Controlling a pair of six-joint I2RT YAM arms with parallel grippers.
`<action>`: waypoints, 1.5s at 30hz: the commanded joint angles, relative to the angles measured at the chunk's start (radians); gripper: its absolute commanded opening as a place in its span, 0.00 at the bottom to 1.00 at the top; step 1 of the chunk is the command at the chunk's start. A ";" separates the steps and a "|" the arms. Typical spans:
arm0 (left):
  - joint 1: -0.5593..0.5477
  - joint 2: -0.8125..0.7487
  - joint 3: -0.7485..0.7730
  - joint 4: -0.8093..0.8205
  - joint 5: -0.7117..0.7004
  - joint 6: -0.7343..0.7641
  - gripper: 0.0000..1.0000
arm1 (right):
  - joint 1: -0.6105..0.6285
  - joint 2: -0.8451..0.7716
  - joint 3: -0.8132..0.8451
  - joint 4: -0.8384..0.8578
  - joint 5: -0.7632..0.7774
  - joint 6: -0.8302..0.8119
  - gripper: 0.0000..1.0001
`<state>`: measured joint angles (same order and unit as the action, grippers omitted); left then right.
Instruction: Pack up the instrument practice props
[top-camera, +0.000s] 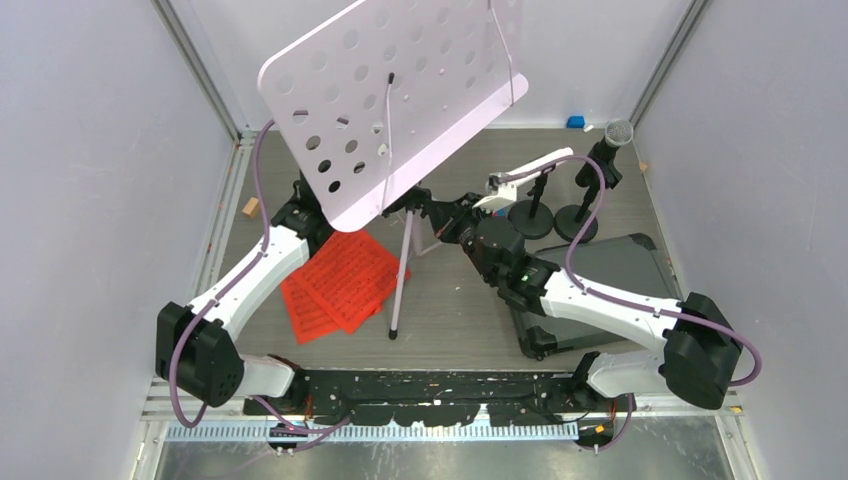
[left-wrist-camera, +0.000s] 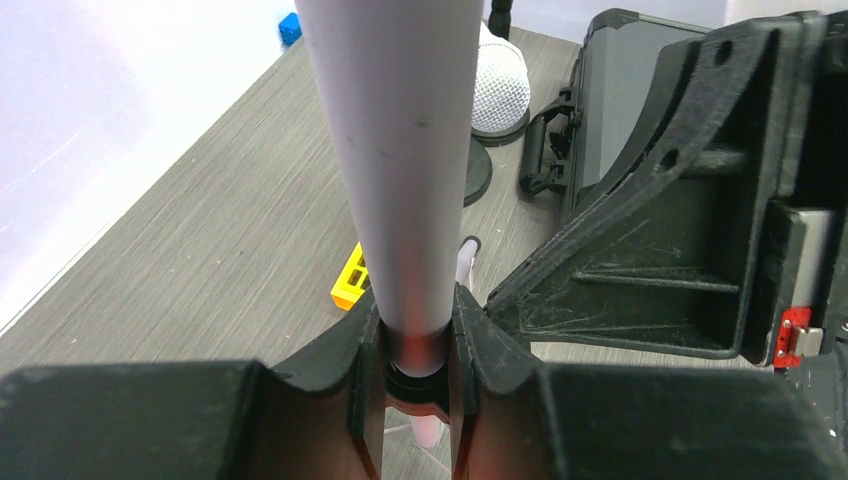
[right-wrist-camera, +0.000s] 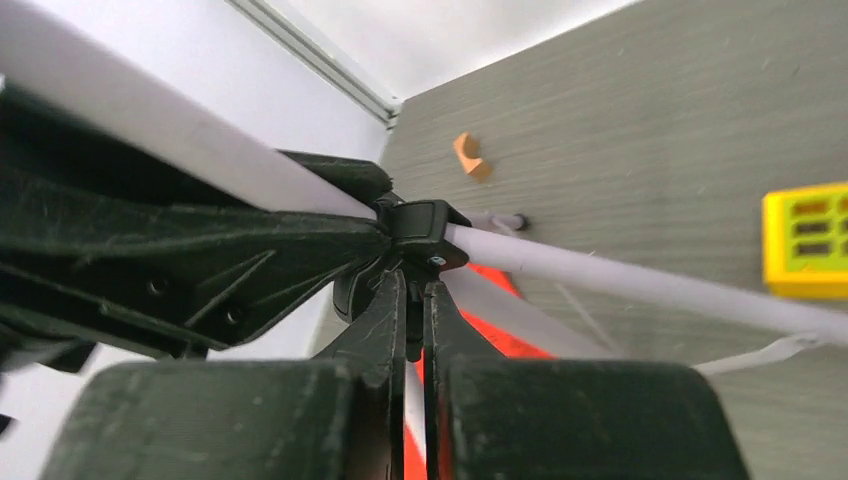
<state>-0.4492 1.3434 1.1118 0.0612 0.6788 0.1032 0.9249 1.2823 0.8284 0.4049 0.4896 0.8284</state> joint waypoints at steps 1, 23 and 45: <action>-0.024 0.042 -0.005 -0.170 0.011 0.036 0.00 | 0.043 0.009 -0.006 0.033 -0.056 -0.466 0.00; -0.026 0.039 -0.011 -0.171 0.004 0.047 0.00 | 0.213 0.029 0.044 -0.181 -0.079 -2.038 0.00; -0.026 0.047 -0.011 -0.174 -0.002 0.053 0.00 | 0.284 -0.202 -0.103 -0.065 0.032 -1.721 0.01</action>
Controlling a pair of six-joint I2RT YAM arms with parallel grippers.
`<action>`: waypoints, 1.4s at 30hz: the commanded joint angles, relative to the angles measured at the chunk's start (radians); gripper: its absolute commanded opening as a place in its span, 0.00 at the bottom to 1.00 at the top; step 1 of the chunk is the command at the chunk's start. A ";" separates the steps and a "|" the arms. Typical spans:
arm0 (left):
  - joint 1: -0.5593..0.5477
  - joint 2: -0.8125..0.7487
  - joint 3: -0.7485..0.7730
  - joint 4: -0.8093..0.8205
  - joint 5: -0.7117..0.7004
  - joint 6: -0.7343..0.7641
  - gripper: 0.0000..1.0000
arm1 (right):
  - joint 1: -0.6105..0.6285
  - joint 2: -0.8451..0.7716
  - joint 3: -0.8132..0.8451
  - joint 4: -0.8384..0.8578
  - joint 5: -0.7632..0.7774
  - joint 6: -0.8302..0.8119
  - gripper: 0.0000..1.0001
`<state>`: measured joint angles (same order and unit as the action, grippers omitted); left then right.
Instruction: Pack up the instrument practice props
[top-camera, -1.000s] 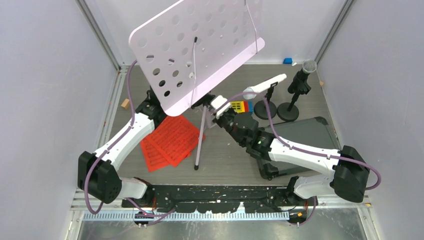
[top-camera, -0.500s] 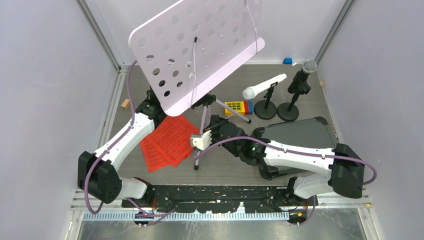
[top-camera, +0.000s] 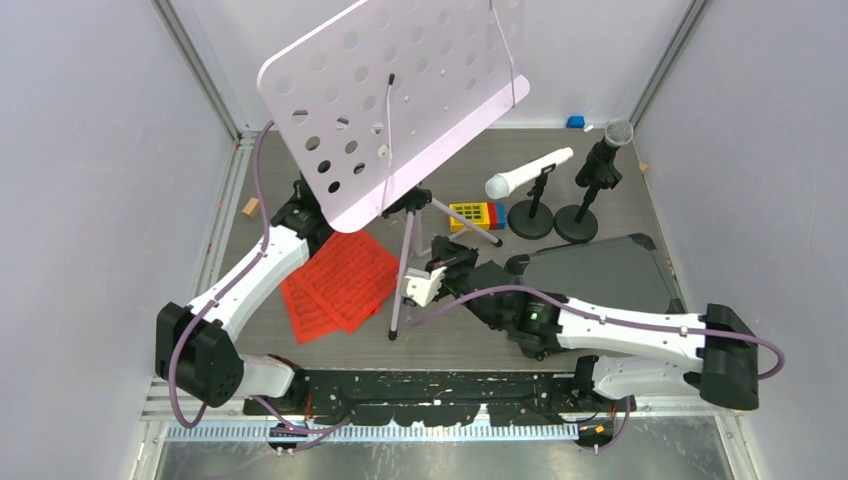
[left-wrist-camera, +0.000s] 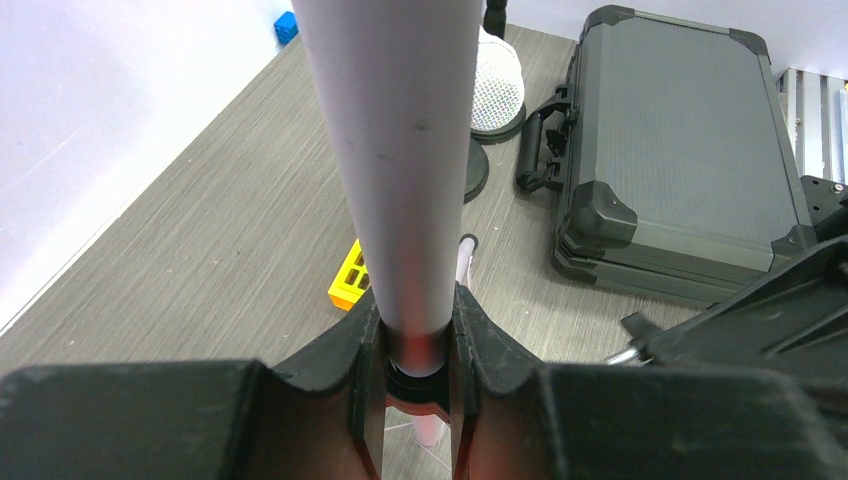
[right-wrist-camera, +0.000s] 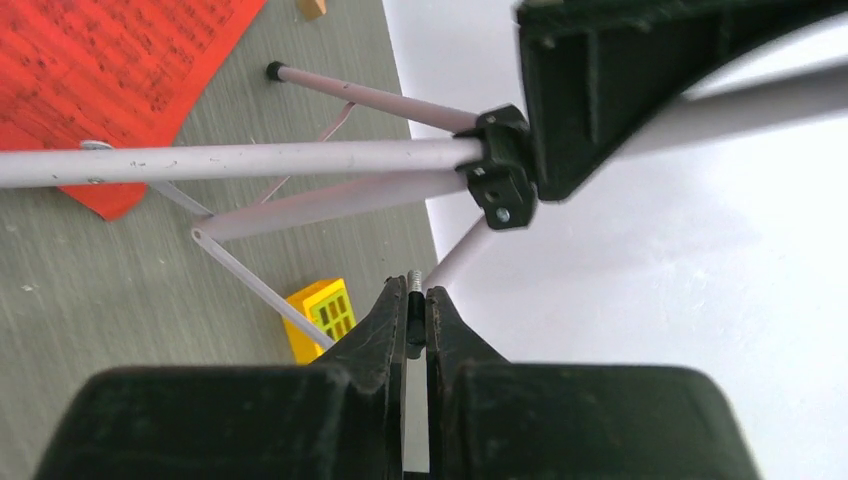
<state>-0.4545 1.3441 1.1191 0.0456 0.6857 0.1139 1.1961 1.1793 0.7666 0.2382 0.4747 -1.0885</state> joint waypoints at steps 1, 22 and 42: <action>-0.021 0.048 -0.016 -0.161 -0.009 0.043 0.00 | 0.014 -0.136 -0.051 0.105 0.054 0.229 0.01; -0.021 0.062 -0.013 -0.167 0.000 0.037 0.00 | -0.019 -0.476 0.059 -0.328 -0.017 1.346 0.00; -0.026 0.074 -0.007 -0.164 0.002 0.032 0.00 | -0.254 -0.366 0.139 -0.079 -1.045 1.692 0.00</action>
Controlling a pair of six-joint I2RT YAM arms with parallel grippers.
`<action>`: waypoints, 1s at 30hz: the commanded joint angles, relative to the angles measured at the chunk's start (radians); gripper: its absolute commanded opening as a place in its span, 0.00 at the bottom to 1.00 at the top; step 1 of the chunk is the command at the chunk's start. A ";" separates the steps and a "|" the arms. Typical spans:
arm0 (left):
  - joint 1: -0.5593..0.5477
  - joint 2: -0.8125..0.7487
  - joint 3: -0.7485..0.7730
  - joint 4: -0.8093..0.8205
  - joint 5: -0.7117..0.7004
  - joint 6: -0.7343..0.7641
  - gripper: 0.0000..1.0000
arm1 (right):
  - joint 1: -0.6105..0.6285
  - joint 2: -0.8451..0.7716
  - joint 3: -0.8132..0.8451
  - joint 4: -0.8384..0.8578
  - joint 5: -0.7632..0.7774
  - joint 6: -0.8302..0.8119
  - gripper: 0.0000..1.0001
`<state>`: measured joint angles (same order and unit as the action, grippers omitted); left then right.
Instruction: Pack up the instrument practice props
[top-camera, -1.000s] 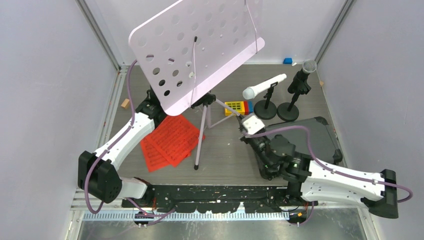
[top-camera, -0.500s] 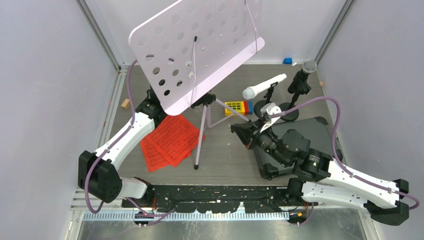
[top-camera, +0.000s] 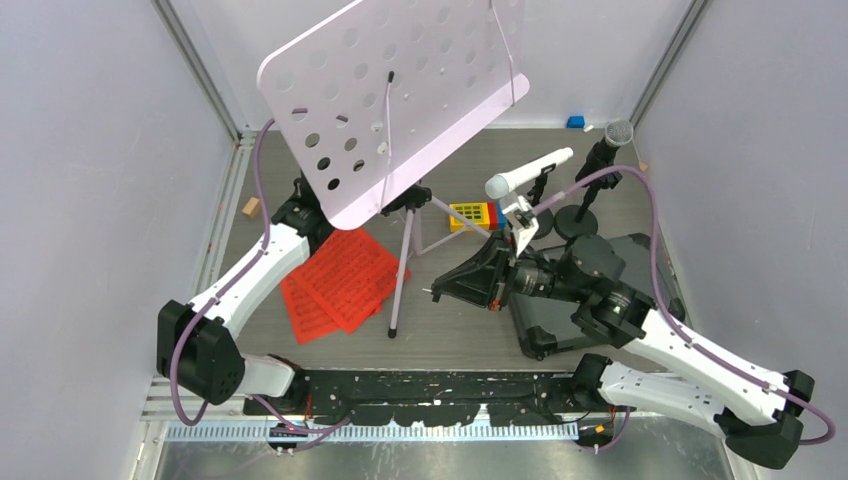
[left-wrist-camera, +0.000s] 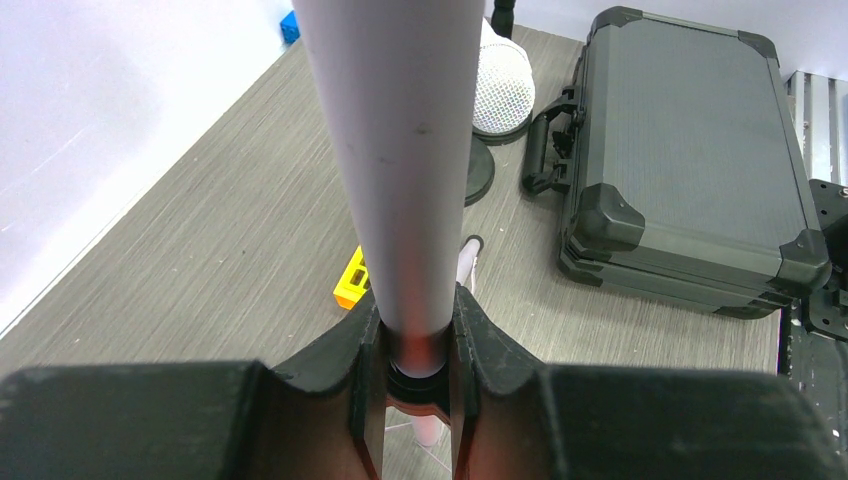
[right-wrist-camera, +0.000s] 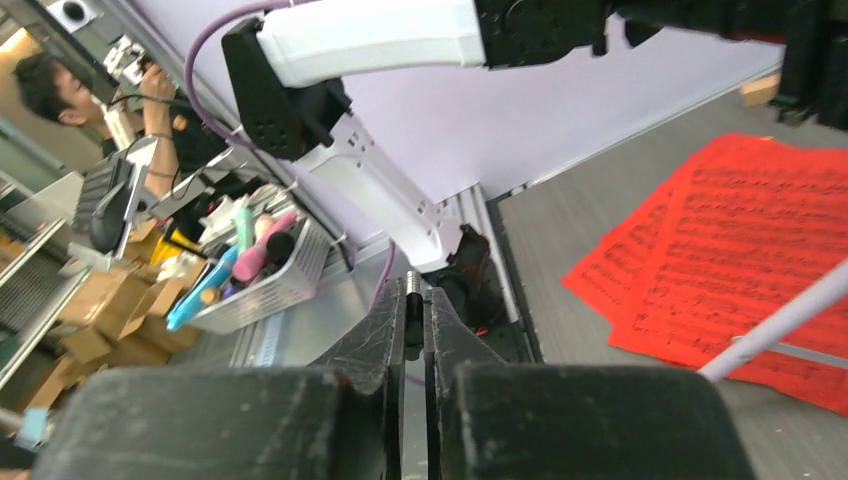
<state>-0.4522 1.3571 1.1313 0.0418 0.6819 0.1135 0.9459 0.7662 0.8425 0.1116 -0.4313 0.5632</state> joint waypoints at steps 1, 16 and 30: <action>-0.029 0.065 -0.017 -0.162 0.006 0.030 0.00 | -0.005 0.056 0.078 0.038 -0.158 0.032 0.00; -0.039 0.080 -0.017 -0.169 -0.010 0.034 0.00 | -0.004 0.100 0.053 -0.026 -0.218 -0.011 0.00; -0.040 0.087 -0.010 -0.182 -0.024 0.043 0.00 | -0.005 0.134 0.096 -0.456 0.155 -0.194 0.01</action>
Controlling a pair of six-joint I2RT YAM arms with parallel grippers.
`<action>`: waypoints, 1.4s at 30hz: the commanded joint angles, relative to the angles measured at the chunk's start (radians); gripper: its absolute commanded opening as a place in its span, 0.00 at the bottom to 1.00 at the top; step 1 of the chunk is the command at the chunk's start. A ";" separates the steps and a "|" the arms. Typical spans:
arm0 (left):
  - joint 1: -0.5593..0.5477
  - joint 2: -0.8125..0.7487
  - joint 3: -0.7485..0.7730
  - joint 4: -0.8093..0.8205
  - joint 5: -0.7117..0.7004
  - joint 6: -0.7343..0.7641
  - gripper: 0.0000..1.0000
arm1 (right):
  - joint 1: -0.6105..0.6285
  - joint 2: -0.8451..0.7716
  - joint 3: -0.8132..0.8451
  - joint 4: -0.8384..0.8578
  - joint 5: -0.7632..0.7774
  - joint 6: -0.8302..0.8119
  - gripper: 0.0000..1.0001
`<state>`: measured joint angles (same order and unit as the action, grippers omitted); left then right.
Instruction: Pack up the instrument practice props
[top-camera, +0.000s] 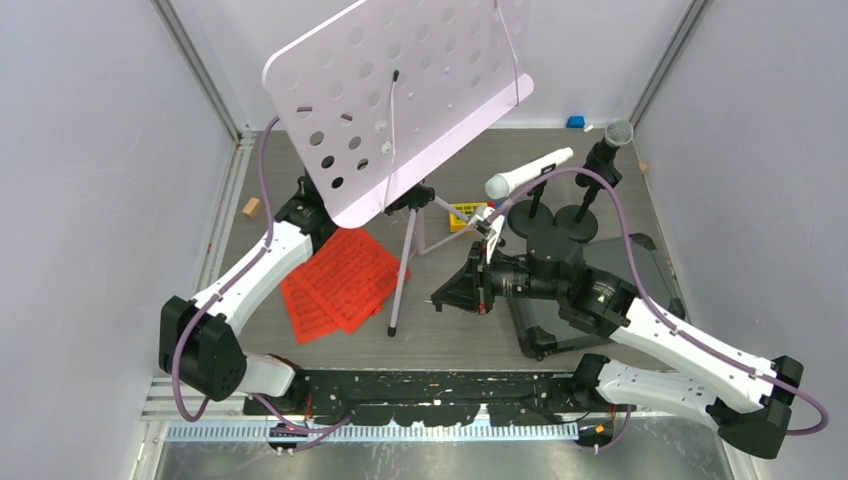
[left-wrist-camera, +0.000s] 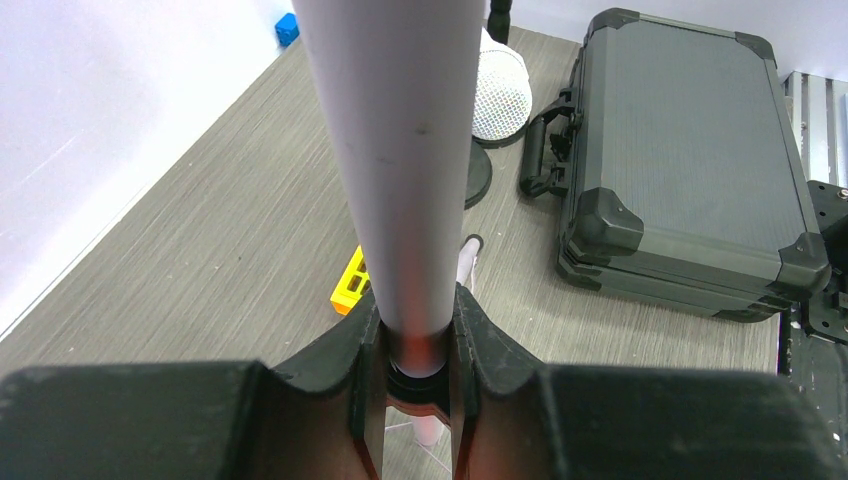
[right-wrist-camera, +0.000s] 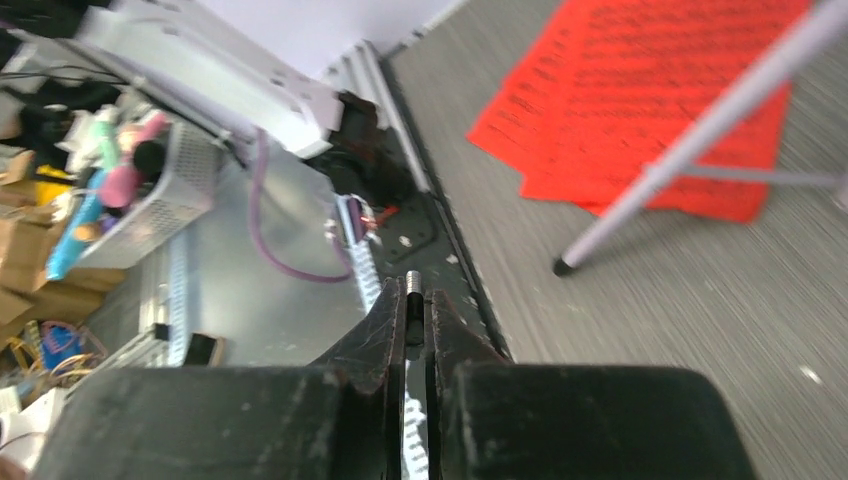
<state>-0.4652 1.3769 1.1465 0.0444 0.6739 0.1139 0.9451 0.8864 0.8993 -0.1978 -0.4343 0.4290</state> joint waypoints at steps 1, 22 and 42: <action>-0.027 0.068 -0.017 -0.195 -0.014 0.043 0.00 | -0.003 0.015 0.036 -0.159 0.191 -0.059 0.01; -0.027 0.082 -0.030 -0.160 -0.013 0.040 0.00 | -0.005 0.328 -0.035 -0.182 0.448 0.031 0.04; -0.027 0.114 -0.015 -0.144 0.018 0.001 0.00 | -0.009 0.539 -0.135 0.015 0.510 0.098 0.46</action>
<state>-0.4683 1.4067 1.1648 0.0593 0.6819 0.1078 0.9386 1.4258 0.7452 -0.2279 0.0410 0.5381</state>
